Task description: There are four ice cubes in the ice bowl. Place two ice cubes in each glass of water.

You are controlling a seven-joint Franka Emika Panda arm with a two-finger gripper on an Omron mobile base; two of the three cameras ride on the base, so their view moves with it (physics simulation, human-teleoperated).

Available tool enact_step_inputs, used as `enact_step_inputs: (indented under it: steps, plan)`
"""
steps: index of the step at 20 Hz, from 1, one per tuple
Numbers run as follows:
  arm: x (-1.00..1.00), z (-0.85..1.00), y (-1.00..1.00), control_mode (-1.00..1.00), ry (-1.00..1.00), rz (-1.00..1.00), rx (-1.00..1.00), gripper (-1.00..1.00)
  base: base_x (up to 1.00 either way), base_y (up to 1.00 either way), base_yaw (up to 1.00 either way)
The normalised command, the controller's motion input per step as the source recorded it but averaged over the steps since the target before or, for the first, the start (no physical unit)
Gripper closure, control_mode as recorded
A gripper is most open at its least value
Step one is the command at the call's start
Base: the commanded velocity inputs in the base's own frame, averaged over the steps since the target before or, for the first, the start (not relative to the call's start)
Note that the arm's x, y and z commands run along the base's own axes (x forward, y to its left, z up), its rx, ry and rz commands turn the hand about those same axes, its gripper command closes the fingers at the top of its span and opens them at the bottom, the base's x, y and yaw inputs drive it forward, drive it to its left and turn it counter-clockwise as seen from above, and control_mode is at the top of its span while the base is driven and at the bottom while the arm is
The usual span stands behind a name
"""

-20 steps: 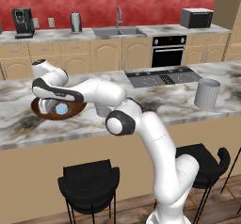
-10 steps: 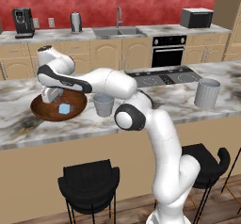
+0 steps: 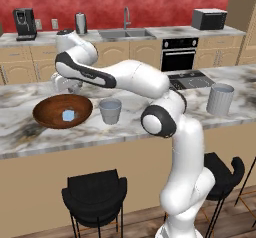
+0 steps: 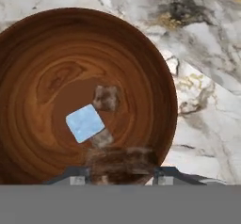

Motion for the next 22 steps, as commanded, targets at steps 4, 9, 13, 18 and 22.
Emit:
enact_step_inputs:
  steps: [4,9,13,18,22]
  plan:
    - [-0.13,0.04,-0.69,-1.00,-0.23,-0.48,0.06,1.00,0.00,0.00,0.00]
    - [-0.12,0.15,-0.69,-1.00,-0.21,-0.49,0.09,1.00,0.00,0.00,0.00]
    - [-0.20,0.67,-0.92,-1.00,-0.03,-0.48,0.17,1.00,0.00,0.00,0.00]
    - [-0.38,1.00,-1.00,-1.00,0.04,-0.47,0.20,1.00,0.00,0.00,0.00]
    - [-0.46,0.62,-1.00,-1.00,0.11,-0.46,0.10,1.00,0.00,0.00,0.00]
